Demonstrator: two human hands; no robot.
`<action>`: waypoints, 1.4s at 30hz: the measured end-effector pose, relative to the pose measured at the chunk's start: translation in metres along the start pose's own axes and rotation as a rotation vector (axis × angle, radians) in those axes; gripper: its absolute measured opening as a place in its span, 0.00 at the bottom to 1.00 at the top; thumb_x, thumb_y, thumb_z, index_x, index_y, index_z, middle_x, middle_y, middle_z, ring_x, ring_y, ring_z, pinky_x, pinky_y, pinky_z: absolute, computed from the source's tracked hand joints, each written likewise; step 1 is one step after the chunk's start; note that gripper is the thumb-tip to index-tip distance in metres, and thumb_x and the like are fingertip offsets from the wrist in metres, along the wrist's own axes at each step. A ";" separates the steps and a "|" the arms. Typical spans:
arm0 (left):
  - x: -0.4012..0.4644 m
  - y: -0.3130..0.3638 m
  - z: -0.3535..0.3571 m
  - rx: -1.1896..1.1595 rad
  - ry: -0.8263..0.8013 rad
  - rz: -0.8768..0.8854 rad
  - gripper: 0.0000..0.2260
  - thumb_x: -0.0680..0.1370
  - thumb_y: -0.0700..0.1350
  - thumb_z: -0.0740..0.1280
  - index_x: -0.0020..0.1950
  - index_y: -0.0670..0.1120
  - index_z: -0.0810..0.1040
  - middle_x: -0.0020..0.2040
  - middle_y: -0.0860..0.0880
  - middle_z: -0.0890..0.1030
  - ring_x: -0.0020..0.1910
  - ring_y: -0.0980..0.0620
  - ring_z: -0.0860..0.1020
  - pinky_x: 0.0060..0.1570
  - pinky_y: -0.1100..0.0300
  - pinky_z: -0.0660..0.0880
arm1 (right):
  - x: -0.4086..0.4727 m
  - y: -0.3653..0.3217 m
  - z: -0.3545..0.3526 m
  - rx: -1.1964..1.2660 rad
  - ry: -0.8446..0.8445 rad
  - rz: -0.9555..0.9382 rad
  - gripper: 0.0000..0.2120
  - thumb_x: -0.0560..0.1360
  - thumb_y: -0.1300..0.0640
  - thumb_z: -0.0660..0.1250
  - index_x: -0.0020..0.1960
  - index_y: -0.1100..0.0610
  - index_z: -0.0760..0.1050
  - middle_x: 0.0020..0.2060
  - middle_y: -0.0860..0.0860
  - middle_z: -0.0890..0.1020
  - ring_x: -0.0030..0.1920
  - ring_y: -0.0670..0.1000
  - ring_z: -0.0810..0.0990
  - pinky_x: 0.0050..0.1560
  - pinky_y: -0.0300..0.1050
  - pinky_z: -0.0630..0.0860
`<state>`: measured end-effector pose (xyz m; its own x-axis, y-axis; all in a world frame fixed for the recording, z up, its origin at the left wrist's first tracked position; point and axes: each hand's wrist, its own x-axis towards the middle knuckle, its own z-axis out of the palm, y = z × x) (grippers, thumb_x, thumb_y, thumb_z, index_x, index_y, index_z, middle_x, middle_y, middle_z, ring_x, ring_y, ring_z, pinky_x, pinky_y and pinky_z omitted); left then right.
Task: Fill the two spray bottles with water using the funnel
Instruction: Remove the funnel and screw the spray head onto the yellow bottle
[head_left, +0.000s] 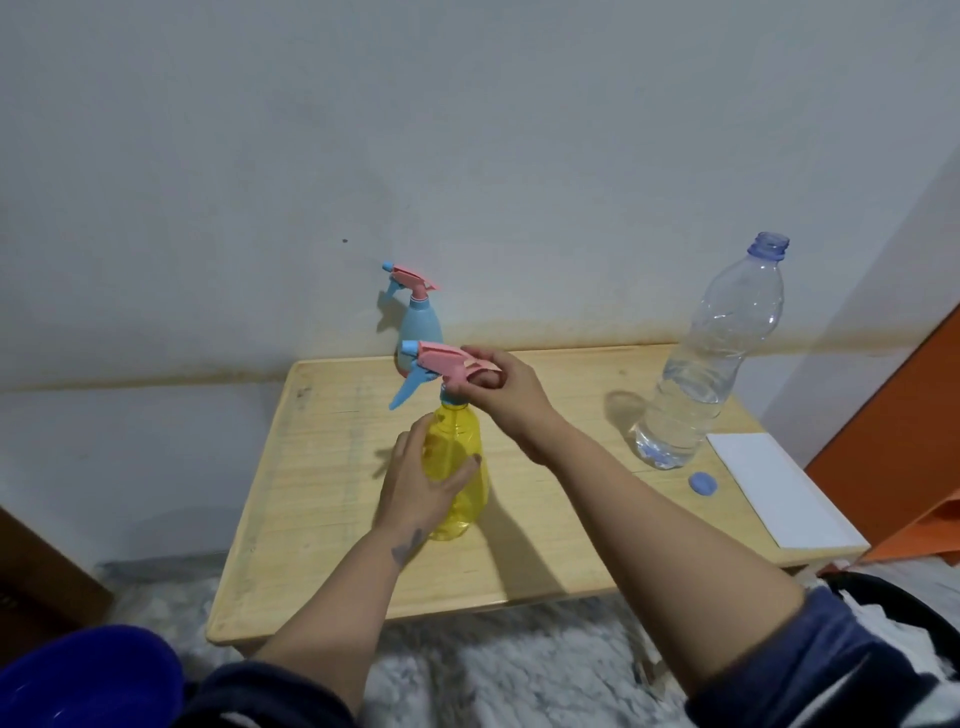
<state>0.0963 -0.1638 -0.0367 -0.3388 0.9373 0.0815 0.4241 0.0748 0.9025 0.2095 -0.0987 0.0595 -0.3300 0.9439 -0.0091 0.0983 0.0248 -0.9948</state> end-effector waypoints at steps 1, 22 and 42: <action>-0.001 0.003 0.000 -0.040 -0.015 0.007 0.29 0.70 0.59 0.72 0.69 0.58 0.66 0.65 0.54 0.71 0.62 0.54 0.71 0.52 0.59 0.68 | 0.001 -0.006 -0.004 0.062 -0.054 0.045 0.29 0.71 0.68 0.72 0.69 0.60 0.69 0.53 0.63 0.82 0.48 0.54 0.81 0.61 0.51 0.77; -0.021 0.047 -0.004 -0.130 -0.137 0.013 0.27 0.65 0.64 0.70 0.62 0.59 0.71 0.55 0.52 0.79 0.54 0.53 0.78 0.50 0.57 0.76 | -0.031 -0.029 -0.017 -0.031 -0.072 0.016 0.06 0.77 0.53 0.65 0.47 0.55 0.78 0.46 0.54 0.78 0.46 0.50 0.74 0.47 0.43 0.72; -0.038 0.070 -0.009 0.051 0.036 0.002 0.30 0.70 0.60 0.72 0.68 0.56 0.67 0.58 0.54 0.70 0.54 0.55 0.72 0.46 0.60 0.68 | -0.046 -0.026 -0.016 0.078 -0.032 -0.009 0.06 0.77 0.59 0.66 0.51 0.55 0.80 0.44 0.51 0.81 0.47 0.49 0.78 0.53 0.45 0.74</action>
<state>0.1311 -0.1978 0.0269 -0.3672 0.9248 0.0992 0.4664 0.0908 0.8799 0.2374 -0.1375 0.0870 -0.3602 0.9329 -0.0023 0.0222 0.0061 -0.9997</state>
